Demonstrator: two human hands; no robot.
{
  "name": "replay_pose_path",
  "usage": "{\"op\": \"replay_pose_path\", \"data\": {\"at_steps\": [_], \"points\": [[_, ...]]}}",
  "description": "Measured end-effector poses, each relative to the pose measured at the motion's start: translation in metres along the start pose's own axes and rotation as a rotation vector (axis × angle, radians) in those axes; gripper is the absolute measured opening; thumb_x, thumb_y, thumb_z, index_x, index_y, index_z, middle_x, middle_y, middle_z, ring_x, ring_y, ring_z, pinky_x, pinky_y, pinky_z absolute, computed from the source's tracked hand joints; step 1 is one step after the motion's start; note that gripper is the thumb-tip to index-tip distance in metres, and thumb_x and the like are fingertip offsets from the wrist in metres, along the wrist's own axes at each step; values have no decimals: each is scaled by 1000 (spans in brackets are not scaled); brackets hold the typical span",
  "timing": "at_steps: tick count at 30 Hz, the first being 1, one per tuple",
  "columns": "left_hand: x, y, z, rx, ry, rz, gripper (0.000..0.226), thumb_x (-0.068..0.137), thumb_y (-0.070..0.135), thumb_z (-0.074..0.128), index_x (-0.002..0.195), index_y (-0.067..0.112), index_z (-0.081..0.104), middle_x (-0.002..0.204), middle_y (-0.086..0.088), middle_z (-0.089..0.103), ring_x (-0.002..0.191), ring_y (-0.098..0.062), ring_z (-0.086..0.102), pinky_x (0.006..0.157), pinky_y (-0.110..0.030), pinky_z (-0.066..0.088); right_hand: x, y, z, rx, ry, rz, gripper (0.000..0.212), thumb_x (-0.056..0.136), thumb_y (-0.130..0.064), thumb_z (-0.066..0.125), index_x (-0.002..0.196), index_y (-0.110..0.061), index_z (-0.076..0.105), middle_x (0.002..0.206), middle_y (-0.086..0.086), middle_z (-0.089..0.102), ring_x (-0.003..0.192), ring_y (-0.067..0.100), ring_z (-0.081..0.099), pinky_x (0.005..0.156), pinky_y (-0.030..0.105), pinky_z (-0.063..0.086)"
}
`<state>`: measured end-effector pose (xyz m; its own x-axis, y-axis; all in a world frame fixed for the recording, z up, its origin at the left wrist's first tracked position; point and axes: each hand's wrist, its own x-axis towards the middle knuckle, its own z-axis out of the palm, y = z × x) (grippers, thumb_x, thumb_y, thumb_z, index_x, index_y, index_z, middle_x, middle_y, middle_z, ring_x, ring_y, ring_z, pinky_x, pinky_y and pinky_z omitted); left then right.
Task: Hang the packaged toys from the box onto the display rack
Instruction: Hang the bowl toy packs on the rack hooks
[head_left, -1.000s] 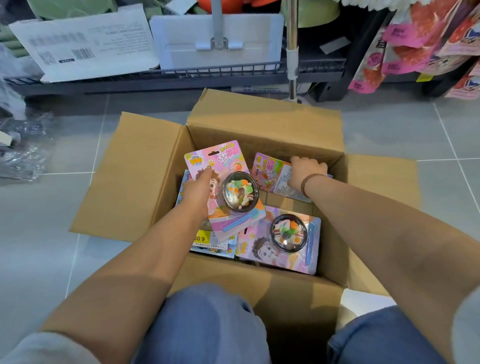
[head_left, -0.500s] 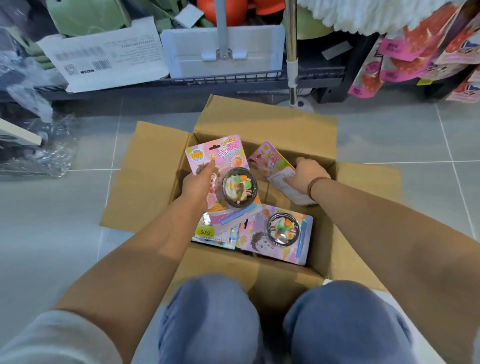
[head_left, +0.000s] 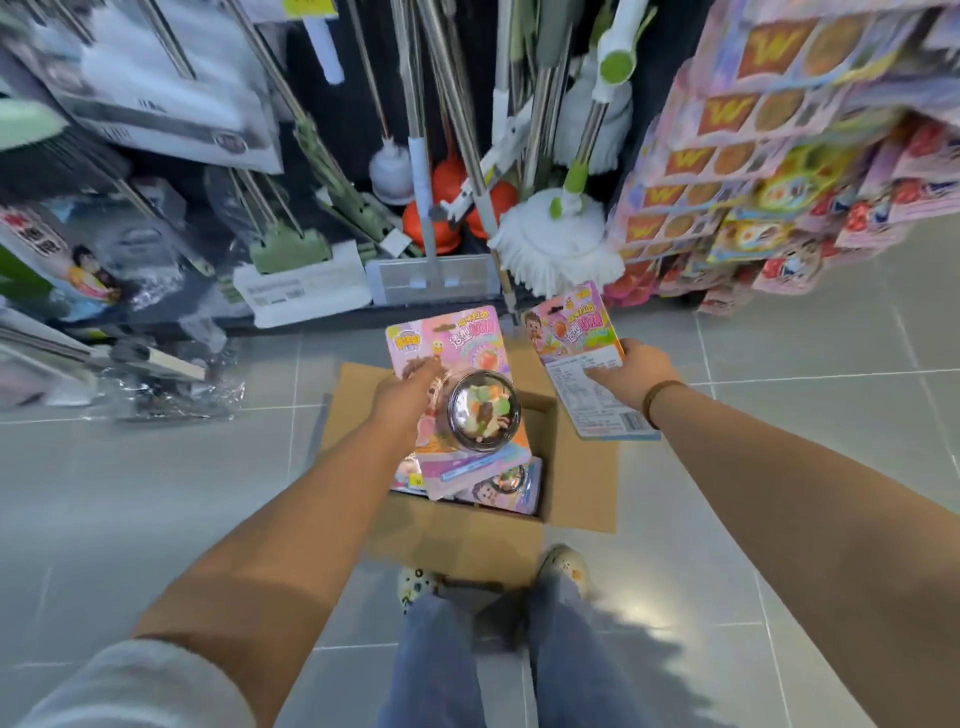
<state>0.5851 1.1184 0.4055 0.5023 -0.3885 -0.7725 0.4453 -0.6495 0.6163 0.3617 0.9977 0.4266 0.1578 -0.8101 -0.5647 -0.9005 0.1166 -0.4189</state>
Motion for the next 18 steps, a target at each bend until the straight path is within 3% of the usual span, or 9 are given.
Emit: {"op": "replay_pose_path", "data": {"at_steps": [3, 5, 6, 9, 12, 15, 18], "points": [[-53, 47, 7, 62, -94, 91, 58, 84, 38, 66, 131, 10, 46, 120, -2, 55, 99, -22, 54, 71, -28, 45, -38, -17, -55, 78, 61, 25, 34, 86, -31, 64, 113, -10, 63, 112, 14, 67, 100, 31, 61, 81, 34, 49], [-90, 77, 16, 124, -167, 153, 58, 84, 37, 67, 130, 7, 46, 122, -5, 56, 97, -23, 55, 64, -26, 43, -68, -22, -90, 151, 116, 42, 32, 85, -31, 66, 108, -9, 66, 106, 13, 69, 89, 27, 61, 74, 31, 48], [-106, 91, 20, 146, -191, 182, 59, 82, 37, 68, 128, 6, 48, 122, -7, 58, 96, -24, 57, 63, -28, 46, -79, -23, -104, 181, 149, 40, 32, 84, -31, 66, 107, -8, 66, 104, 12, 69, 88, 26, 61, 74, 31, 48], [-144, 125, 36, 157, -317, 249, 67, 72, 37, 76, 126, 5, 53, 113, -13, 65, 90, -26, 64, 80, -40, 56, -109, -24, -137, 285, 245, 52, 36, 84, -31, 66, 109, -6, 63, 106, 13, 68, 97, 29, 63, 82, 36, 52], [-177, 149, 57, 221, -422, 356, 42, 84, 25, 68, 118, 6, 55, 86, -5, 63, 65, -14, 55, 60, -27, 48, -133, -16, -162, 346, 337, 63, 49, 86, -29, 65, 126, -5, 53, 119, 13, 63, 98, 30, 59, 87, 36, 49], [-201, 164, 89, 332, -466, 456, 32, 89, 20, 62, 117, 8, 55, 106, -12, 64, 68, -12, 52, 58, -26, 42, -150, 2, -190, 405, 418, 58, 42, 88, -28, 63, 122, -4, 58, 118, 13, 63, 106, 31, 59, 88, 35, 48], [-233, 176, 127, 334, -536, 505, 24, 91, 22, 60, 111, 12, 52, 109, -9, 61, 83, -16, 57, 70, -30, 48, -154, 27, -227, 413, 481, 54, 33, 89, -28, 59, 109, -2, 65, 110, 17, 66, 99, 33, 60, 83, 35, 49]]}}
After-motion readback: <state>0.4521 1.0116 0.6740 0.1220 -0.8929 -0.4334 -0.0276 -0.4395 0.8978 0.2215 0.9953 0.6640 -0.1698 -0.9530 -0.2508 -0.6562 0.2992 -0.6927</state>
